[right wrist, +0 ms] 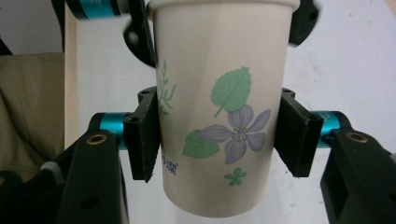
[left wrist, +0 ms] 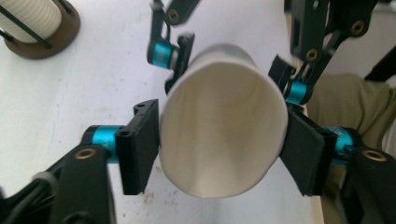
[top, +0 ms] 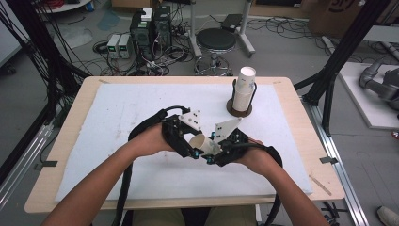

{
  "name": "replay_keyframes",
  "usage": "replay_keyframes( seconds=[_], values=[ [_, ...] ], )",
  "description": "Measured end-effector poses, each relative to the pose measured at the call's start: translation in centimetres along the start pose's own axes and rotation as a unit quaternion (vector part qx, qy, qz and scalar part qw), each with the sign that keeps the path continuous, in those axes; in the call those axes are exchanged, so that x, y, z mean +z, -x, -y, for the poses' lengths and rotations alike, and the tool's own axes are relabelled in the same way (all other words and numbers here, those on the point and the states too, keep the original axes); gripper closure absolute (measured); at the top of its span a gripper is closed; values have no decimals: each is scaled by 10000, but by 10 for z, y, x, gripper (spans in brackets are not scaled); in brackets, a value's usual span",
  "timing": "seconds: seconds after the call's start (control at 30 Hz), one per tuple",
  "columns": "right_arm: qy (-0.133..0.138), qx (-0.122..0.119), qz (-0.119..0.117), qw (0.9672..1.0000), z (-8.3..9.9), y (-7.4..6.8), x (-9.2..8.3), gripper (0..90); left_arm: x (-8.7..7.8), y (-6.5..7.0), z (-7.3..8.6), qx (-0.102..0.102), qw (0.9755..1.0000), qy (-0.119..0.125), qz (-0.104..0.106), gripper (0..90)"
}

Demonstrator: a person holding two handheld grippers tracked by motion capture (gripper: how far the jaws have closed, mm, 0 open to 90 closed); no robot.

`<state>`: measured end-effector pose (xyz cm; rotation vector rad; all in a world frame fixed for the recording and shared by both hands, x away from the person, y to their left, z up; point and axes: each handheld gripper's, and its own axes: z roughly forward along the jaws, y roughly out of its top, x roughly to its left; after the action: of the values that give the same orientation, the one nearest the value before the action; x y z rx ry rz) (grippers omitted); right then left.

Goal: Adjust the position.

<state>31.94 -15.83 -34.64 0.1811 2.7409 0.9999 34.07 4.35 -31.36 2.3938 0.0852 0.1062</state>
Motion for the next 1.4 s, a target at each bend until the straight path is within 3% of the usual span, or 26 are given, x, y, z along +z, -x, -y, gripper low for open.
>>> replay_keyframes(
  seconds=[0.07, 0.17, 0.33, 0.43, 0.53, 0.6, 0.7, 0.83, 0.87, 0.97, 1.13, 1.23, 1.4],
  values=[
    [-29, 40, 31, 10000, 2, 1, 0, 410, -2, -1, 4, -82, 9997, 207, -68, 186],
    [68, 141, 50, 9999, 5, 3, -3, 412, -6, -2, 11, -196, 9985, 499, -133, 178],
    [268, 315, 162, 9990, 15, 7, -13, 411, -20, -5, 27, -542, 9917, 1144, -236, 178],
    [418, 452, 228, 9978, 27, 9, -16, 408, -27, -6, 41, -780, 9845, 1535, -347, 181],
    [577, 603, 288, 9961, 40, 8, -20, 404, -30, -6, 54, -1001, 9759, 1886, -455, 180],
    [698, 717, 342, 9944, 49, 7, -23, 402, -32, -6, 68, -1167, 9688, 2107, -581, 180],
    [931, 843, 415, 9912, 62, 6, -26, 399, -33, -6, 82, -1309, 9624, 2273, -704, 179],
    [1259, 1010, 561, 9853, 75, 4, -32, 395, -35, -4, 97, -1446, 9523, 2520, -934, 180],
    [1350, 1051, 601, 9834, 78, 4, -33, 395, -36, -3, 100, -1485, 9487, 2605, -998, 180],
    [1583, 1207, 738, 9772, 88, 3, -36, 394, -38, -1, 111, -1567, 9417, 2735, -1176, 180],
    [1950, 1394, 1013, 9656, 104, 0, -41, 391, -43, 2, 127, -1687, 9331, 2827, -1449, 182],
    [2088, 1525, 1126, 9594, 113, -2, -44, 389, -47, 6, 136, -1758, 9261, 2915, -1628, 183],
    [2267, 1606, 1269, 9522, 121, -1, -48, 388, -52, 8, 145, -1826, 9199, 2970, -1794, 183]
  ],
)
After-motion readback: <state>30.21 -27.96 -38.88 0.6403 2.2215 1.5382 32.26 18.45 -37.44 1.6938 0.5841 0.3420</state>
